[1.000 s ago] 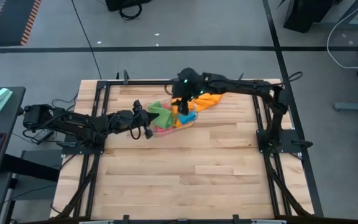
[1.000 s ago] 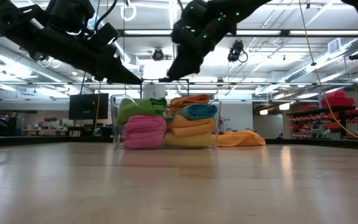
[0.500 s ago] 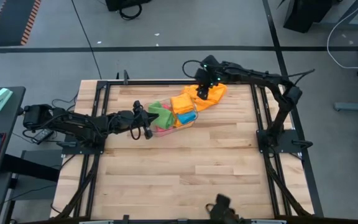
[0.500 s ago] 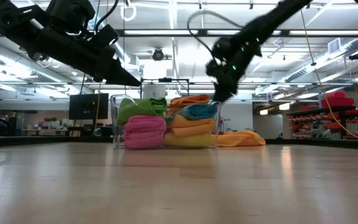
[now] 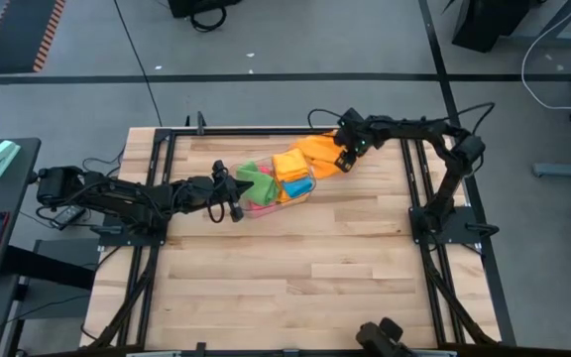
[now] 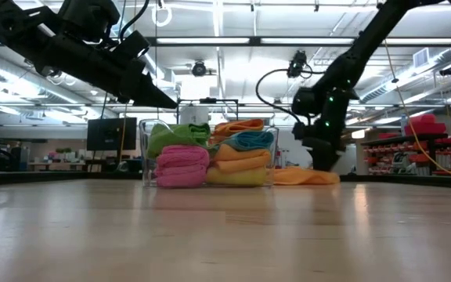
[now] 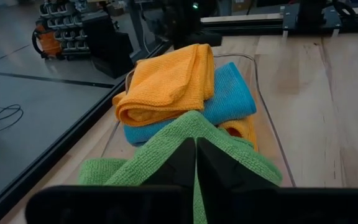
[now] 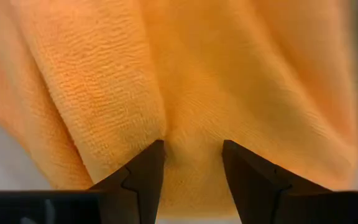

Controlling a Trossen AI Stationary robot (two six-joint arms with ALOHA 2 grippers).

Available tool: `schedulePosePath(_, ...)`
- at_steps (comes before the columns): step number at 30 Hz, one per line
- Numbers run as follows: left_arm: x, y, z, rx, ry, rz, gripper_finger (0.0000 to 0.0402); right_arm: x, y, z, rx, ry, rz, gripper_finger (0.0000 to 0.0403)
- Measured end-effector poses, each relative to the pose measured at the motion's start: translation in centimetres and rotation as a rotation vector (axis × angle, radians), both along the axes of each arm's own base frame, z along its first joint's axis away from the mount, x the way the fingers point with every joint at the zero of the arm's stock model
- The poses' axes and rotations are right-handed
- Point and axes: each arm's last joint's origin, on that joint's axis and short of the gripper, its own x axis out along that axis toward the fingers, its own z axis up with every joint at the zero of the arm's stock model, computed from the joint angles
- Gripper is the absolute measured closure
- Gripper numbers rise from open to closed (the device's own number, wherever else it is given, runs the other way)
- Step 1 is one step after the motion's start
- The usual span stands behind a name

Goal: Fold microfiber towels
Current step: Fold the orange microfiber cloth

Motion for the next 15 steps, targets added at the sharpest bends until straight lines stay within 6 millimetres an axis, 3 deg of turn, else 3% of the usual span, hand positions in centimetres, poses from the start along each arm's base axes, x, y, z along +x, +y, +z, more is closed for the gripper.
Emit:
schedulePosePath(9, 0.0, 0.0, 0.0, -0.005, -0.003, 0.001, 0.0378, 0.7, 4.6, -1.6, 0.245, 0.011, -0.111, 0.0308)
schedulePosePath(15, 0.0, -0.4, 0.0, -0.073, -0.039, 0.008, 0.0385, 3.2, 11.0, -0.4, 0.298, 0.05, -0.001, 0.0332)
